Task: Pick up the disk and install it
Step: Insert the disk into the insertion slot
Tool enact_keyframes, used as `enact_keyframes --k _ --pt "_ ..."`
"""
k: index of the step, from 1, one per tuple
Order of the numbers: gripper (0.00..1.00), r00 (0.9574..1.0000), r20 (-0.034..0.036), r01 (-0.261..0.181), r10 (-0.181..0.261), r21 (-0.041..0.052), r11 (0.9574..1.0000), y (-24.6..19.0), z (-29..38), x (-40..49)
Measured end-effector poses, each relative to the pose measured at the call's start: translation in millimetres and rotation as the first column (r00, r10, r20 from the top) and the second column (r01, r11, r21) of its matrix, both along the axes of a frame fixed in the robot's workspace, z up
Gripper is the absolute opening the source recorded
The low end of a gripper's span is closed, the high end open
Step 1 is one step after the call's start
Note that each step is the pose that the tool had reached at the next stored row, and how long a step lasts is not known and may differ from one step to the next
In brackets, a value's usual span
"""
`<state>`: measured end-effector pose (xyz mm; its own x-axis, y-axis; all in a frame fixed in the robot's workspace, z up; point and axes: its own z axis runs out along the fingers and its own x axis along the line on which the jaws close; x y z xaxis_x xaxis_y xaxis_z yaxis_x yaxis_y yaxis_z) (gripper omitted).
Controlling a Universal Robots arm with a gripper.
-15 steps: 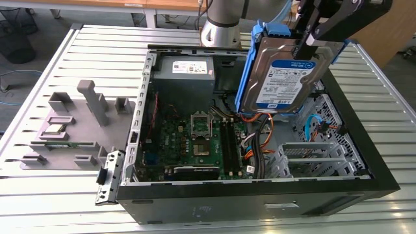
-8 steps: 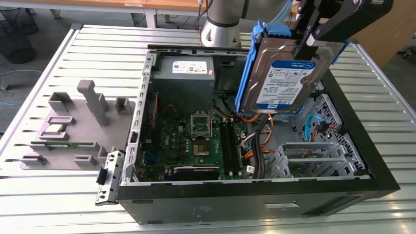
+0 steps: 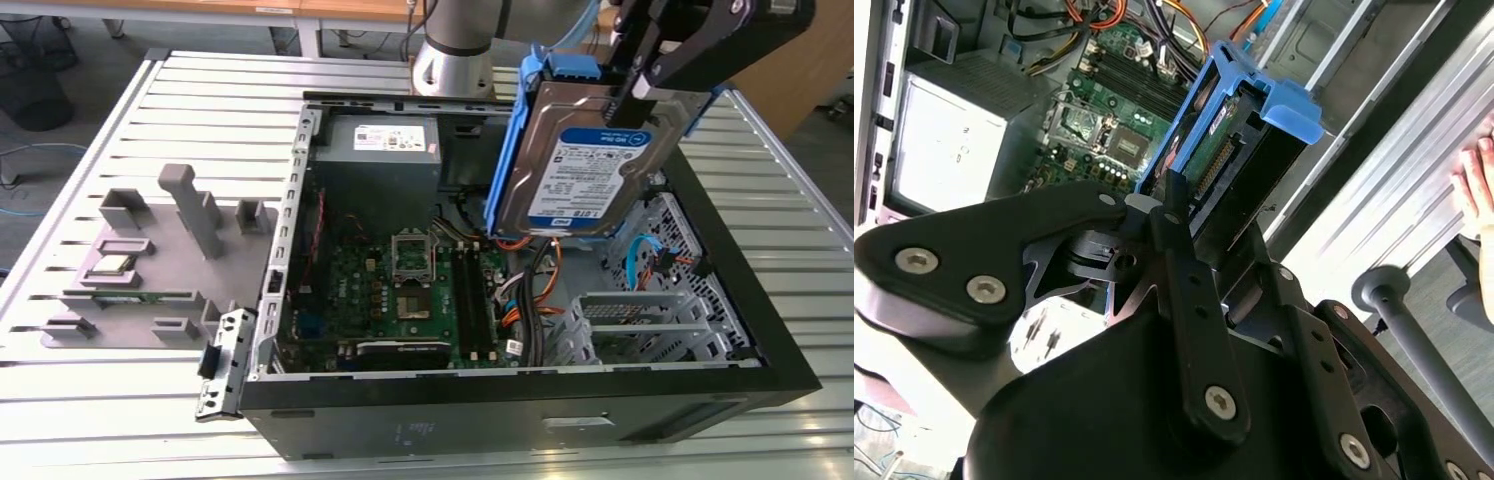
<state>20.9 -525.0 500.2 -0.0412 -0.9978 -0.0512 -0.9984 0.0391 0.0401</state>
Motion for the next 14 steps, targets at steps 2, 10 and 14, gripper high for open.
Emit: enact_keyframes --k 2,10,14 --pt "0.35 1.0 0.0 0.0 0.0 -0.0003 1.0 -1.6 -0.1 0.4" --pt "0.35 1.0 0.0 0.0 0.0 -0.0016 1.0 -11.7 -0.2 1.7" --pt "0.35 1.0 0.0 0.0 0.0 -0.0025 1.0 -17.2 -0.4 2.3"
